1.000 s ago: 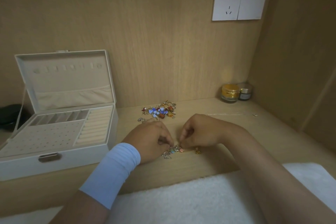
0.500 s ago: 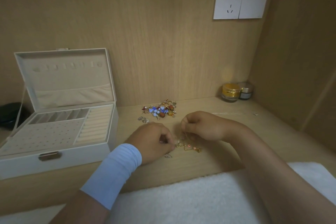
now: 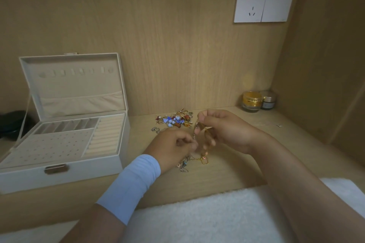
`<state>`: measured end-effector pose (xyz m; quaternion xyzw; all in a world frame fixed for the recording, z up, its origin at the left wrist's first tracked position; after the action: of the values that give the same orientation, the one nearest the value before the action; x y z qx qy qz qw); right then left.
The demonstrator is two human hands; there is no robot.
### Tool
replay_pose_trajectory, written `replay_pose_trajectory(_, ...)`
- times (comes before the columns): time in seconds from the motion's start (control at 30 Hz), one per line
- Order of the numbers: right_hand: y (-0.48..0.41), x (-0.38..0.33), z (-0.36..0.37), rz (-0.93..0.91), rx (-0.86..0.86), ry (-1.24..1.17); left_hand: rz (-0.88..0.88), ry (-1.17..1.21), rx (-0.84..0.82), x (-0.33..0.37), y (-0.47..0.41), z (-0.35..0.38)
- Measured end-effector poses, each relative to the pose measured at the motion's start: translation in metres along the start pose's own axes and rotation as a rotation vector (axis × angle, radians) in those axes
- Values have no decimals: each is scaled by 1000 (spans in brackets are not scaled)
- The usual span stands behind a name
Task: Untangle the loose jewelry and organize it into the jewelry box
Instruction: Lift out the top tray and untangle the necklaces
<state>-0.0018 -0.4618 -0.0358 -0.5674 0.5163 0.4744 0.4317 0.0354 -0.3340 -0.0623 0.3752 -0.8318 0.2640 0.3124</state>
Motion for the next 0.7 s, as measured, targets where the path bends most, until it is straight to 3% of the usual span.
replay_pose_trajectory(0.3, -1, -2, -16, -53, 141, 202, -267, 485, -72, -13, 9, -15)
replay_pose_trajectory(0.57, 3, -1, -24, -18, 216, 329, -171, 399, -5, -12, 6, -37)
replay_pose_trajectory(0.7, 6, -1, -20, 22, 146, 414, -174, 283, 9, -16, 7, -40)
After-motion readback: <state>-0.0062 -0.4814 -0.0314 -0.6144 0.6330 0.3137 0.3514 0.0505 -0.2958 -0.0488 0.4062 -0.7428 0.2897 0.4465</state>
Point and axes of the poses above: each hand's wrist, its own y-axis away from the middle knuckle, its own z-axis out of the palm, x = y × z, the point moved 8 cm from there along -y, towards the middle knuckle, and after that the axes turned 3 degrees about y, right-handed, at the moved point
